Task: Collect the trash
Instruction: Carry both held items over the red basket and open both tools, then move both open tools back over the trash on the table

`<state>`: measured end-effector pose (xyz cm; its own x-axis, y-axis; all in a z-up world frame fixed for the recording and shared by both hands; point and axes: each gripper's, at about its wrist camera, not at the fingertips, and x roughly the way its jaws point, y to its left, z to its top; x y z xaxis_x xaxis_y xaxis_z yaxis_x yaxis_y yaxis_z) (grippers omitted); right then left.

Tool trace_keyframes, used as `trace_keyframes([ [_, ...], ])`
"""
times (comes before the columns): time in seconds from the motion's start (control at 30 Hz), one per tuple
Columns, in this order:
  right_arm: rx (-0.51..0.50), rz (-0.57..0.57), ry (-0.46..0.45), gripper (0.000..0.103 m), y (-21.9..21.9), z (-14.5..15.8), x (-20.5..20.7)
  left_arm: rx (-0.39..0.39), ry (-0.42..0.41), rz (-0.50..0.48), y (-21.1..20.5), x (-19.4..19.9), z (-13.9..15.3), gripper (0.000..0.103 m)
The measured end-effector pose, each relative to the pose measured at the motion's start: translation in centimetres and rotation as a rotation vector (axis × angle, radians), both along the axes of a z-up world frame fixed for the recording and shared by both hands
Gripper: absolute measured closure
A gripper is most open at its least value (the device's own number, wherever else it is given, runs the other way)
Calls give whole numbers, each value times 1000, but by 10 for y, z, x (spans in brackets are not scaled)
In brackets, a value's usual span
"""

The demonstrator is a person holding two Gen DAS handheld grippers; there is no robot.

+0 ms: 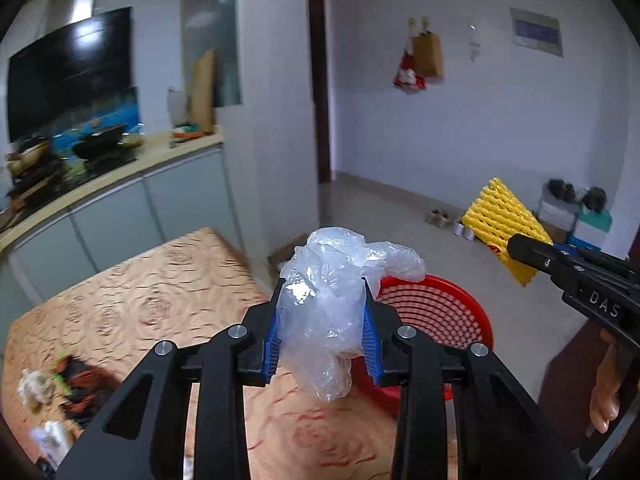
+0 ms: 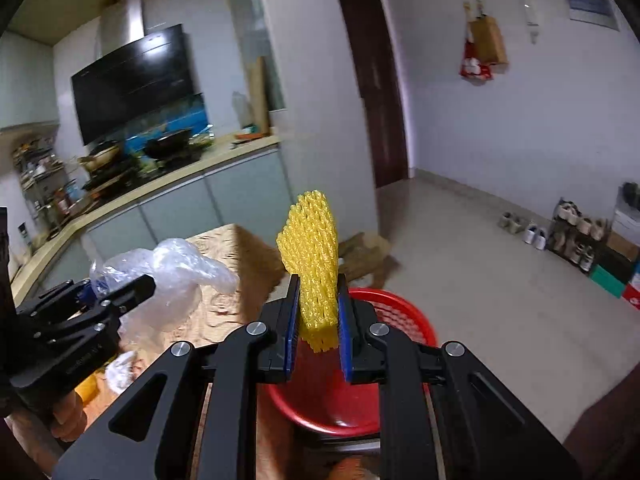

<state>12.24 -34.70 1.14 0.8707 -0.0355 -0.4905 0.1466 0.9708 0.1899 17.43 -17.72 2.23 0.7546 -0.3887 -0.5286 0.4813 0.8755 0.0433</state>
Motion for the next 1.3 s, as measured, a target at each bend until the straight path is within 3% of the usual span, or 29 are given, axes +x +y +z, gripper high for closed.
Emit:
trace_keyframes([
  [0.33, 8, -61, 142, 86, -31, -47, 27, 41, 154, -119, -64, 41, -50, 72],
  [0.57, 0, -48, 244, 86, -32, -79, 48, 52, 272, -141, -84, 66, -85, 71],
  [0.73, 26, -45, 287, 85, -39, -95, 56, 65, 290, -140, -86, 69, -96, 64],
  [0.9, 55, -18, 306, 81, -37, -104, 60, 66, 268, -131, -83, 70, -92, 44],
  [1.3, 27, -56, 255, 52, -34, -85, 49, 22, 209, -67, -52, 64, -64, 30],
])
